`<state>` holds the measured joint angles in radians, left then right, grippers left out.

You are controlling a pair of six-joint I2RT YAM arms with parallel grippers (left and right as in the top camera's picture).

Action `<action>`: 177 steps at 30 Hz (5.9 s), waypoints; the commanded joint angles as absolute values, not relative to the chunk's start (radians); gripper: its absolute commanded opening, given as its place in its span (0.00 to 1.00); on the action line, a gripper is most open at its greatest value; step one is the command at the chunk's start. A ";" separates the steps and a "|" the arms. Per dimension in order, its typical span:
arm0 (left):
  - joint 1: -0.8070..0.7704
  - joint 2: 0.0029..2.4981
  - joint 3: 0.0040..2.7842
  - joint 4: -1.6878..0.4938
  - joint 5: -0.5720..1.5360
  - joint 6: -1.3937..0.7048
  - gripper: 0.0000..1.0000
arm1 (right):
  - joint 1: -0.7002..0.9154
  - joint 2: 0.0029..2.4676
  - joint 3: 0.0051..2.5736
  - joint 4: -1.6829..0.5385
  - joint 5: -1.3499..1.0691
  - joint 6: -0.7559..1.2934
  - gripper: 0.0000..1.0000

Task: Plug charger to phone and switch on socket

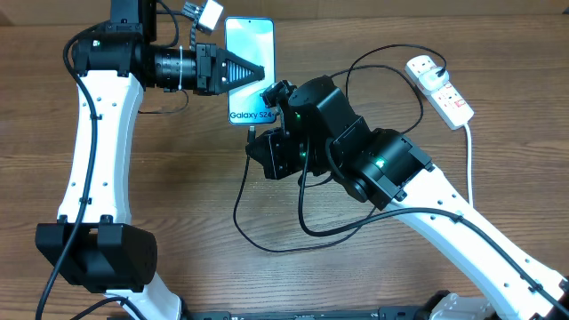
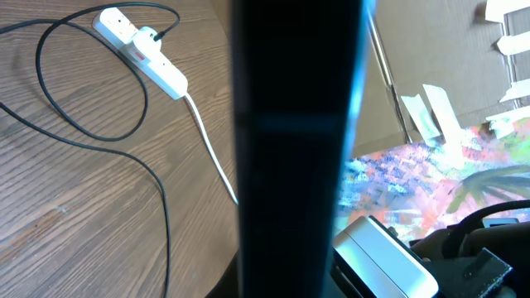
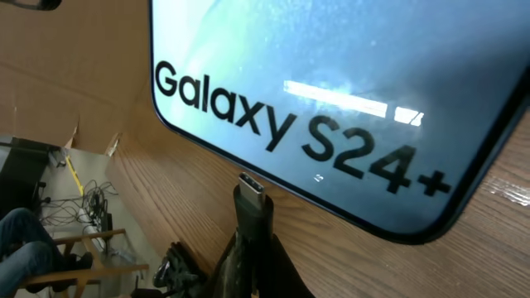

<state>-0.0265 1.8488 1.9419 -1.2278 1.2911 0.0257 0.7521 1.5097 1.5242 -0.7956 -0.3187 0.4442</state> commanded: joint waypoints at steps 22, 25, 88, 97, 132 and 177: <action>-0.027 1.846 1.951 -1.230 1.351 0.080 0.04 | 0.745 1.480 1.544 -0.790 -0.316 0.437 0.04; -0.027 1.846 1.951 -1.232 1.346 0.081 0.04 | 0.745 1.480 1.544 -0.789 -0.315 0.436 0.04; -0.027 1.846 1.951 -1.304 1.405 0.255 0.04 | 0.744 1.481 1.544 -0.797 -0.316 0.437 0.04; -0.027 1.846 1.951 -1.293 1.407 0.255 0.04 | 0.744 1.481 1.544 -0.816 -0.307 0.436 0.04; -0.020 1.846 1.951 -1.387 0.070 -0.348 0.04 | 0.702 1.718 1.891 -1.153 -0.081 0.616 0.67; -0.019 1.846 1.951 -1.440 -0.059 -0.450 0.04 | 0.781 2.472 2.161 -0.990 0.218 0.819 0.51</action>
